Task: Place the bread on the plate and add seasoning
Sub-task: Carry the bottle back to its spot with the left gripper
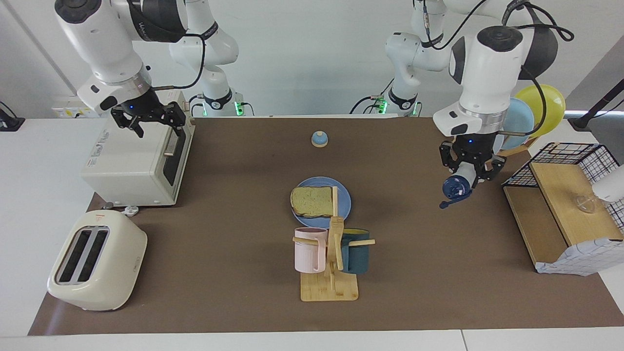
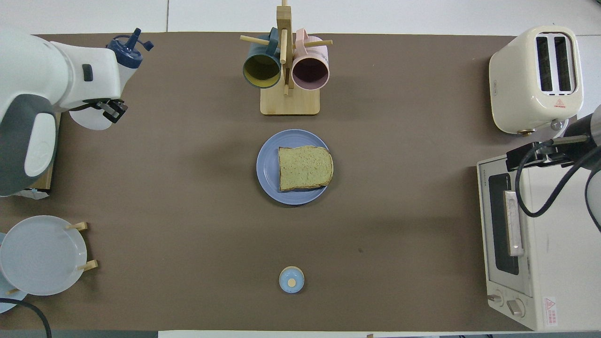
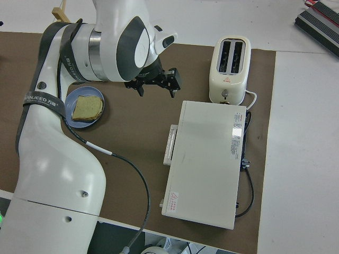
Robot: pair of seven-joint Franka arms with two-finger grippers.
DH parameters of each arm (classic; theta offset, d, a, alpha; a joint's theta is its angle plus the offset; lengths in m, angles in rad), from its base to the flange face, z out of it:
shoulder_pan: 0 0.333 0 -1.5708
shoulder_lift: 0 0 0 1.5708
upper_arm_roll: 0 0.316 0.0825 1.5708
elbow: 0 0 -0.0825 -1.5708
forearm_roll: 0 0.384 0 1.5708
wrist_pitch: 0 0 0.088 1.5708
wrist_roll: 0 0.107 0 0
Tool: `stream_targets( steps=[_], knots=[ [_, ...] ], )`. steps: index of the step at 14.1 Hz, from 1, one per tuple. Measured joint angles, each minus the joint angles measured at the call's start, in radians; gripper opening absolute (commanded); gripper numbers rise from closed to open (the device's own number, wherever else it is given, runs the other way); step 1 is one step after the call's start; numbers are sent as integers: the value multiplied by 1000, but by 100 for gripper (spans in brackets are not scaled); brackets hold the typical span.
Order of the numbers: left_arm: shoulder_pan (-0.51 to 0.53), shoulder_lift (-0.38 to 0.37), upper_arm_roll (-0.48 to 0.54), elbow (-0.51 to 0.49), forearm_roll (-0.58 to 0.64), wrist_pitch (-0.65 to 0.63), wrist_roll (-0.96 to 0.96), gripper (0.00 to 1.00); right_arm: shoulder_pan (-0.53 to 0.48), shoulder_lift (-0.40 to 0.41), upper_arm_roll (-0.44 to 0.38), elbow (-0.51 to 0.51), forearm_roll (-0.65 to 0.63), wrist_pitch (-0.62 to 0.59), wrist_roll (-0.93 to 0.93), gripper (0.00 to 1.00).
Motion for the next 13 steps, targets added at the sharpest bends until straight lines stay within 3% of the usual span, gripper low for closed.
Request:
stream_targets(
  steps=[3, 5, 9, 13],
  knots=[
    [35, -21, 0, -90, -110, 188, -44, 0, 0, 0, 0, 0, 0, 0, 0, 100],
    [39, -44, -1, -196, -175, 385, -101, 0, 0, 0, 0, 0, 0, 0, 0, 100],
    [38, -112, -6, -435, -193, 762, -230, 0, 0, 0, 0, 0, 0, 0, 0, 100],
    [30, -133, -21, -589, -196, 1042, -333, 0, 0, 0, 0, 0, 0, 0, 0, 100]
  ],
)
